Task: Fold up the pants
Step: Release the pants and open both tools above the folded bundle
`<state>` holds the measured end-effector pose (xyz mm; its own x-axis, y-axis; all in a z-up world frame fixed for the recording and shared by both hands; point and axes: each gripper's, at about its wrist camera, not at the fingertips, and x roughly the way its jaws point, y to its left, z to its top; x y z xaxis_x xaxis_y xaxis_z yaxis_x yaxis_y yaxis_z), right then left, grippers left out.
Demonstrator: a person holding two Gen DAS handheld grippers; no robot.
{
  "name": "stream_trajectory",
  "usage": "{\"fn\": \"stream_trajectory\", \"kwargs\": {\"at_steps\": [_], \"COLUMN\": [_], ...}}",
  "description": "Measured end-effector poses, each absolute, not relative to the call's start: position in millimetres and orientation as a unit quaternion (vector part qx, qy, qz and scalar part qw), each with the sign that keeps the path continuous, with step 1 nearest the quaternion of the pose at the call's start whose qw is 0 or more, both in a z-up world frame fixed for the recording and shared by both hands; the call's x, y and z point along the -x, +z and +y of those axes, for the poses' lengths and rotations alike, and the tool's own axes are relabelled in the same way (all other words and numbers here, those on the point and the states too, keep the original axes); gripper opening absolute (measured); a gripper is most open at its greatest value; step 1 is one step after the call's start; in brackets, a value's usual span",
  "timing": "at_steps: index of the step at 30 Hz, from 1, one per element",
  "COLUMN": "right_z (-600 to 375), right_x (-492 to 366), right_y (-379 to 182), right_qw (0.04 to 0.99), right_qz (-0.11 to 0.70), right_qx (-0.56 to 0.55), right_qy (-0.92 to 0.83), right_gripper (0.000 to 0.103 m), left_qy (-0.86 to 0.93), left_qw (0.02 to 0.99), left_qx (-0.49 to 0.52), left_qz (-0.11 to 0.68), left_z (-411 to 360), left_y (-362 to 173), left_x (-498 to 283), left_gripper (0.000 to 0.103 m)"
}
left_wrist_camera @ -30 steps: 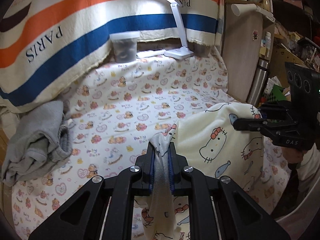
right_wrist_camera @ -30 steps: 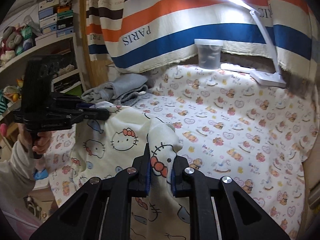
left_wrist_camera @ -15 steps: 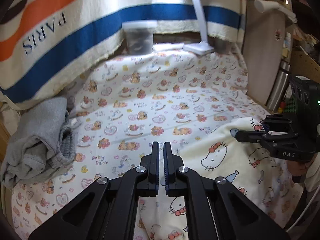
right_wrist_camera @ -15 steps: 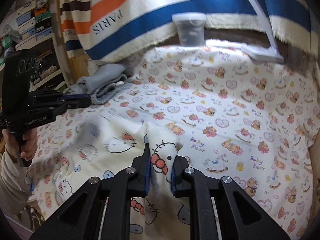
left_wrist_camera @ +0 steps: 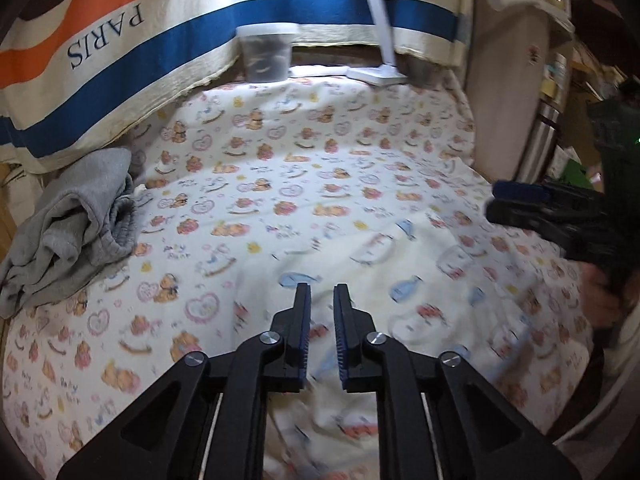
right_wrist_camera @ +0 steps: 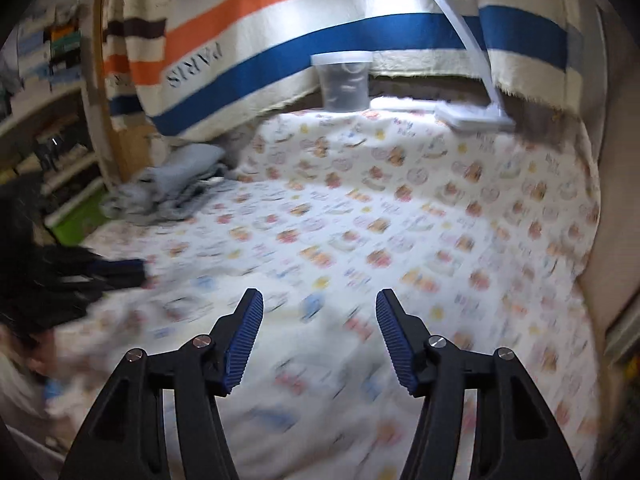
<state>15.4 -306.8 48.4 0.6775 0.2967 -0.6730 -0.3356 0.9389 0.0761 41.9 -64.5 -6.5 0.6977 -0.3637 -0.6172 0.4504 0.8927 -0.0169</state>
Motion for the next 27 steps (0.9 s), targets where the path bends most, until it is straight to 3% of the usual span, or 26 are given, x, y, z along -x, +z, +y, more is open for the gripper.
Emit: {"fn": "stream_trajectory", "kwargs": {"at_steps": [4,10,14,19,23,27], "right_z": [-302.3,-293.6,-270.0,-277.4,-284.0,-283.1], "right_x": [44.8,93.6,97.1,90.3,87.1,90.0], "right_y": [37.6,-21.2,-46.5,-57.8,-56.1,-55.0], "right_qw": [0.902,0.845,0.822,0.843,0.841,0.850], "right_qz": [0.368,0.430,0.453,0.422,0.398,0.375], "right_qx": [-0.050,-0.201,-0.221,-0.279,-0.326,-0.352], "right_qy": [0.222,0.245,0.264,0.180,0.167,0.114], "right_gripper": [0.061,0.060,0.060,0.061,0.072,0.073], "left_qy": [-0.215,-0.190,-0.190,-0.185,-0.168,-0.167], "left_qw": [0.926,0.942,0.944,0.945,0.946,0.946], "left_qx": [-0.051,-0.043,-0.021,-0.010,-0.004,0.004], "left_qz": [0.307,0.274,0.268,0.270,0.276,0.279], "left_z": [-63.4,-55.0,-46.2,-32.6,-20.8,-16.2], "left_y": [-6.2,-12.1,-13.6,-13.8,-16.7,-20.9], "left_x": [-22.1,15.3,31.1,36.6,30.3,25.9], "left_gripper": [0.027,0.038,0.039,0.042,0.043,0.043]}}
